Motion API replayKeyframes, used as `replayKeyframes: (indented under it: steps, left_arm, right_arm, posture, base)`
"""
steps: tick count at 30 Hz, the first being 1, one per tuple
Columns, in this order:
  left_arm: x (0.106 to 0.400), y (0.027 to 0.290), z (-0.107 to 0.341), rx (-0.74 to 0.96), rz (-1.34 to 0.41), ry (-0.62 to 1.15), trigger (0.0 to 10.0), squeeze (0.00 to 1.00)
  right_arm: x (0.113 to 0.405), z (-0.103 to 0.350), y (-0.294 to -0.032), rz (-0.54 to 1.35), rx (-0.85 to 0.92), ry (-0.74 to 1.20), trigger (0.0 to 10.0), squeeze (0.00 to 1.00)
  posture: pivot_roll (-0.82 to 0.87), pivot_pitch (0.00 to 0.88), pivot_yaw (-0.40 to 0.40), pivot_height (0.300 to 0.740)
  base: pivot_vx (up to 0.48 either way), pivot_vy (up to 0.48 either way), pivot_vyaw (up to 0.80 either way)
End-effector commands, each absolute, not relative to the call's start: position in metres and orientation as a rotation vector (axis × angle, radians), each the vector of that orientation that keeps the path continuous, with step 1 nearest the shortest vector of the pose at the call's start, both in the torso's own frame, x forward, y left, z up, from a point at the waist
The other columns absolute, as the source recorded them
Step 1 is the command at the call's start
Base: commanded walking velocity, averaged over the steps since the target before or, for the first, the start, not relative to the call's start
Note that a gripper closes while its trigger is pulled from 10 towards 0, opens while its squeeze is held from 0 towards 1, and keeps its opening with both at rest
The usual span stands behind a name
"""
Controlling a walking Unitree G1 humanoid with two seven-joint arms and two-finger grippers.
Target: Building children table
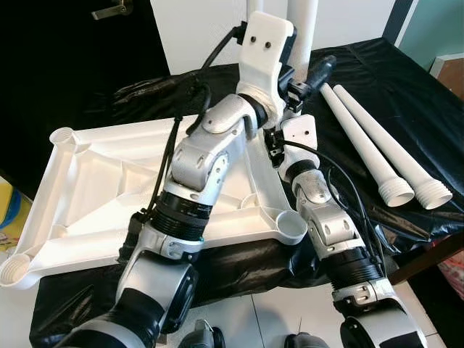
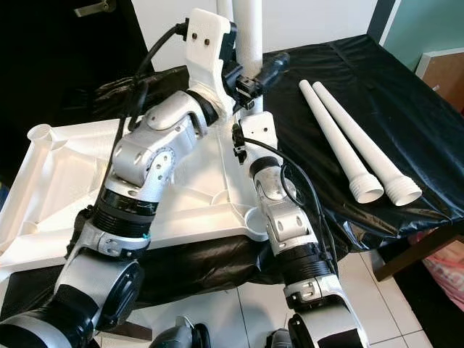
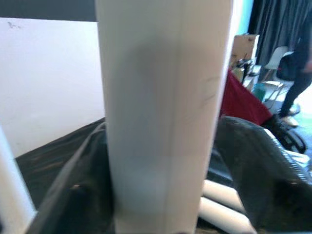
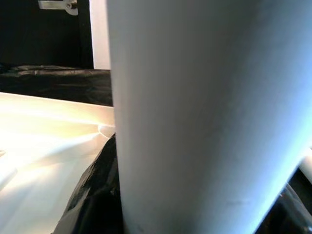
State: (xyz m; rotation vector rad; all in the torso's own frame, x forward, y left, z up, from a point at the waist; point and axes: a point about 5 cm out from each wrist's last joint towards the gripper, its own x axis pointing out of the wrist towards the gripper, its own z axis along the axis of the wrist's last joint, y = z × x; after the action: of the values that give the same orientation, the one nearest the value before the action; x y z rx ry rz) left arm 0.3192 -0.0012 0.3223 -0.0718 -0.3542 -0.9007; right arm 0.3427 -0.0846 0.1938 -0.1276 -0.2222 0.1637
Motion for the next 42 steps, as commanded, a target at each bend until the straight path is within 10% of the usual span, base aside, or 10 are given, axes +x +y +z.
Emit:
replayKeyframes:
  steps: [1, 3, 4, 5, 24, 42]
  left_arm:
    - [0.315, 0.002, 0.327, -0.089, -0.913, -0.392, 10.0, 1.0]
    - [0.315, 0.003, 0.328, -0.101, -0.904, -0.403, 10.0, 1.0]
    - [0.316, 0.005, 0.329, -0.113, -0.889, -0.412, 10.0, 0.09]
    - [0.317, 0.008, 0.329, -0.127, -0.871, -0.419, 10.0, 0.0]
    - [0.317, 0.068, 0.296, -0.222, -0.726, -0.447, 10.0, 0.0]
    - [0.278, 0.074, 0.244, 0.08, -0.878, -0.455, 10.0, 0.0]
  right_arm:
    - [0.341, 0.195, -0.084, 0.155, -0.09, -0.218, 10.0, 0.0]
    - [0.341, 0.195, -0.085, 0.147, -0.067, -0.212, 10.0, 0.0]
    - [0.34, 0.195, -0.086, 0.141, -0.053, -0.209, 10.0, 0.0]
    - [0.34, 0.195, -0.088, 0.13, -0.034, -0.206, 10.0, 0.0]
    - [0.321, 0.197, -0.124, 0.031, 0.156, -0.278, 10.0, 0.0]
    - [0.3, 0.195, -0.128, 0.143, 0.13, -0.317, 10.0, 0.0]
  posture:
    - [-0.06, 0.088, 0.084, 0.74]
    - [-0.06, 0.089, 0.086, 0.74]
    - [-0.07, 0.09, 0.089, 0.74]
    - [-0.07, 0.091, 0.09, 0.74]
    - [-0.09, 0.112, 0.094, 0.74]
    - [-0.07, 0.132, 0.076, 0.74]
  base:
    - [0.0, 0.0, 0.0]
    - [0.0, 0.0, 0.0]
    - [0.0, 0.0, 0.0]
    - [0.0, 0.0, 0.0]
    - [0.0, 0.0, 0.0]
    - [0.0, 0.0, 0.0]
